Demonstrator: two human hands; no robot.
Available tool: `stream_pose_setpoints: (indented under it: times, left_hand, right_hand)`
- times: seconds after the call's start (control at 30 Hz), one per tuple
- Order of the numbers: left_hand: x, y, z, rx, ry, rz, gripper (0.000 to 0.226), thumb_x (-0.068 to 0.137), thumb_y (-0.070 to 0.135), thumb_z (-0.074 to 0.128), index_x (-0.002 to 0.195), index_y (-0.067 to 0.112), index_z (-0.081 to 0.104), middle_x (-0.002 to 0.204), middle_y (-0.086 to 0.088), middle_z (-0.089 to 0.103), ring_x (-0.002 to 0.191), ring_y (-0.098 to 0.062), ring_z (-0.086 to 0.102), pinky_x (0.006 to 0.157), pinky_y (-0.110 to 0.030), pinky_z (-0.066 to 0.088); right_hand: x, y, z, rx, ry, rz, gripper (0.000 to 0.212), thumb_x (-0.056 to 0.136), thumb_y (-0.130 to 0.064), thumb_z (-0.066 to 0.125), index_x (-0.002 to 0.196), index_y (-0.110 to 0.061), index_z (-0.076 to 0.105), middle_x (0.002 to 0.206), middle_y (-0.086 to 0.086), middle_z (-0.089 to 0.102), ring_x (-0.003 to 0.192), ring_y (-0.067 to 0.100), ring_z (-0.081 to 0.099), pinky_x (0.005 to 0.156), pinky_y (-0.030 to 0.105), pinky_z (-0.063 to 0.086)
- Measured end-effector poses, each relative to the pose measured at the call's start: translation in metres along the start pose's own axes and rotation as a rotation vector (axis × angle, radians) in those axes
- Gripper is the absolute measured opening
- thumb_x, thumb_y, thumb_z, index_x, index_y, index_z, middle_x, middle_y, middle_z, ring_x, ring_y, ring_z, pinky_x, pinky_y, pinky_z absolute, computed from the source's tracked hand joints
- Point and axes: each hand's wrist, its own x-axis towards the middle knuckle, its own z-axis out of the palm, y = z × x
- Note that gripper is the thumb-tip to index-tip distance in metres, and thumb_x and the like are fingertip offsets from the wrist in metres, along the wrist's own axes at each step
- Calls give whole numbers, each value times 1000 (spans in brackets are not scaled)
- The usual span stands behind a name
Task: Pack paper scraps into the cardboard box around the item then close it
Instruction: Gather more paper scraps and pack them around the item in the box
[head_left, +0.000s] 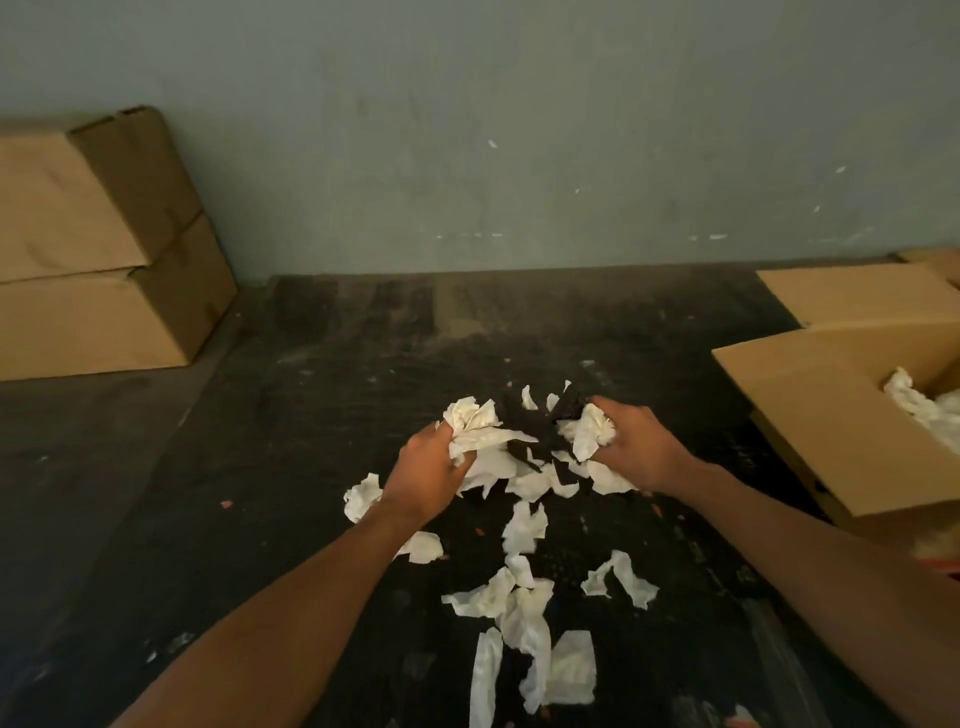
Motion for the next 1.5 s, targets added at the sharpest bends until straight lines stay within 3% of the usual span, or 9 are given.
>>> stream_pose_setpoints:
  times: [0.2,0.33,0.47,0.57,0.8,0.87,1.0,1.2,1.5]
  left_hand:
    - [-1,47,-16,-6,54,57,22,94,26,60,108,10,58,102,-6,58,94,-20,58,81,-30,49]
    - [-6,91,-17,-29,100,126,19,95,22,60,111,11,59,98,0,57,85,-12,54,77,-25,47]
    - [-13,147,-3,-62,133,131,19,95,22,59,111,12,59,104,-4,63,90,-16,61,83,-33,54]
    - [-17,198,14,-76,153,133,18,96,22,58,111,12,59,101,-3,62,86,-13,59,79,-28,51]
    - [-10,303,62,-117,164,199,15,96,27,57,103,14,61,94,-2,65,80,-11,62,74,-27,54]
    - [0,326,77,-110,157,226,17,96,29,57,104,15,61,95,-3,66,82,-11,64,75,-31,56]
    - [23,376,103,-115,119,297,22,95,29,58,110,13,61,99,-4,66,85,-15,64,79,-38,57]
    - [80,441,152,-123,57,375,31,97,34,55,121,15,57,110,-5,66,90,-18,64,81,-40,57]
    - [128,514,242,-76,-90,326,35,98,41,49,122,16,54,108,-11,67,93,-28,63,83,-44,54]
  right_hand:
    - [-33,8,-46,14,87,27,58,84,-13,69,137,-4,47,130,12,59,120,25,54,91,23,39]
    - [-57,30,-85,28,160,15,54,85,-12,68,135,-4,49,122,6,60,113,19,56,87,23,38]
    - [-88,66,-134,32,248,-17,46,84,-6,68,126,7,54,116,23,65,102,31,60,72,24,36]
    - [-114,95,-171,13,287,-38,45,84,-8,68,124,6,55,116,23,64,101,32,60,78,31,38]
    - [-154,171,-247,60,348,-33,38,86,-9,67,121,-3,57,96,3,61,85,18,57,62,16,35]
    - [-157,197,-266,68,346,-6,29,85,-12,67,113,-9,59,93,1,65,82,17,59,64,20,40]
    - [-153,248,-298,44,406,56,12,86,-15,65,94,-20,57,76,-14,59,69,5,55,56,6,40]
    - [-129,317,-331,-13,403,178,32,88,-26,64,118,-14,59,104,4,66,92,19,60,76,27,38]
    - [-78,405,-343,-143,287,298,56,86,-33,68,135,-15,47,127,12,60,107,29,57,81,29,38]
